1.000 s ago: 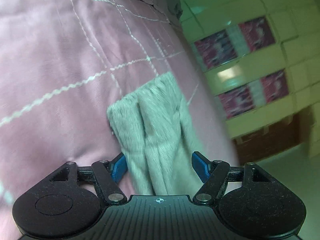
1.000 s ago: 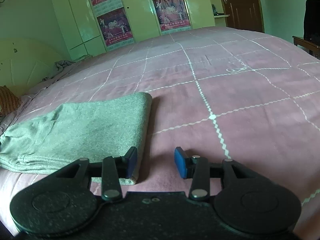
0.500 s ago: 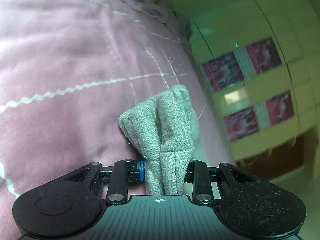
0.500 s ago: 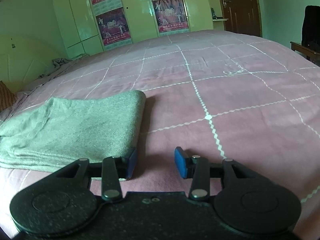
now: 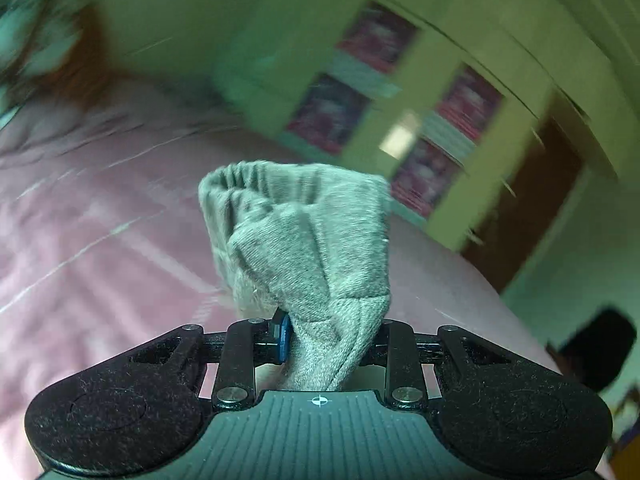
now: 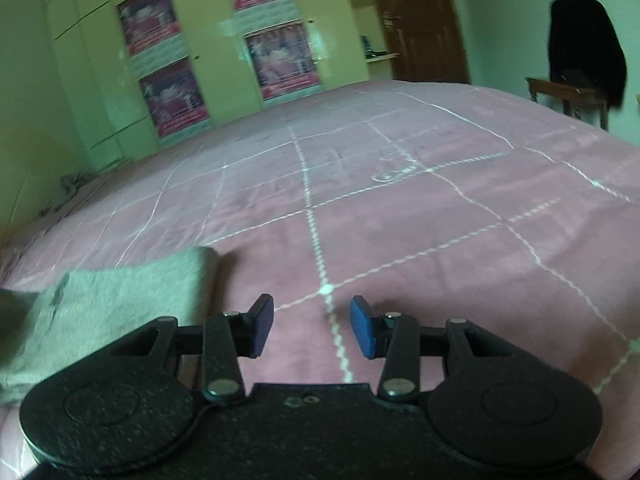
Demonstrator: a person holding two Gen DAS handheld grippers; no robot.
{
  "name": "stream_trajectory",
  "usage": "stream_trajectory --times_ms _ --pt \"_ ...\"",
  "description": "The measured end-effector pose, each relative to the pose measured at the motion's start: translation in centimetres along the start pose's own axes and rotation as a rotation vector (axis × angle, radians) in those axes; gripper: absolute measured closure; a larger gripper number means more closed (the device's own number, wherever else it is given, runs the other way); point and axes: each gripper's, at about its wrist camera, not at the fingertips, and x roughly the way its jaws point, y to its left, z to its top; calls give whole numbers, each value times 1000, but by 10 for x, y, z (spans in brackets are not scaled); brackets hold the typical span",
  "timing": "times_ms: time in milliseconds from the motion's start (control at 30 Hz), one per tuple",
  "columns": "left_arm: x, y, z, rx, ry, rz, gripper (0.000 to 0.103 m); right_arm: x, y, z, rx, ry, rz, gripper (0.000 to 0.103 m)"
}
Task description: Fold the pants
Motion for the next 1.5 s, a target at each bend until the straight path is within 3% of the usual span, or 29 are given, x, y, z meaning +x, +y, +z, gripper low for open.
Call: stream_trajectory --times_ms 133,200,467,600,933,967,1000,1067,1100,1167,1333,1500 --pt "22 -80 1 147 60 -110 75 -4 -8 2 28 -11 18 59" --pt "35 -114 -6 228 100 -146 76 -8 -14 4 53 -26 26 53" --pt "63 -208 -73 451 287 -191 78 -10 -40 9 167 -44 15 51" --pt "64 -230 -95 537 328 -197 78 -9 -47 10 199 -49 14 51" --pt "66 -268 -142 627 395 -259 76 -4 -51 7 228 -24 17 51" --pt "66 -269 -150 656 403 -262 68 -4 -52 7 233 -21 16 51" --pt "65 -270 -154 666 414 -279 46 -3 -51 6 236 -18 14 51" --pt "63 -273 -157 622 452 -383 8 -3 -51 4 234 -13 8 51" --pt "60 -276 -161 618 460 -405 4 -2 -50 4 230 -12 4 51" --pt "52 -283 -168 678 420 -365 5 -2 -49 4 221 -13 -4 51" --pt "27 -263 -152 553 316 -295 11 -6 -51 2 230 -31 -33 51" --pt "-23 -203 -126 465 231 -210 11 -8 -51 0 219 -34 -44 51"
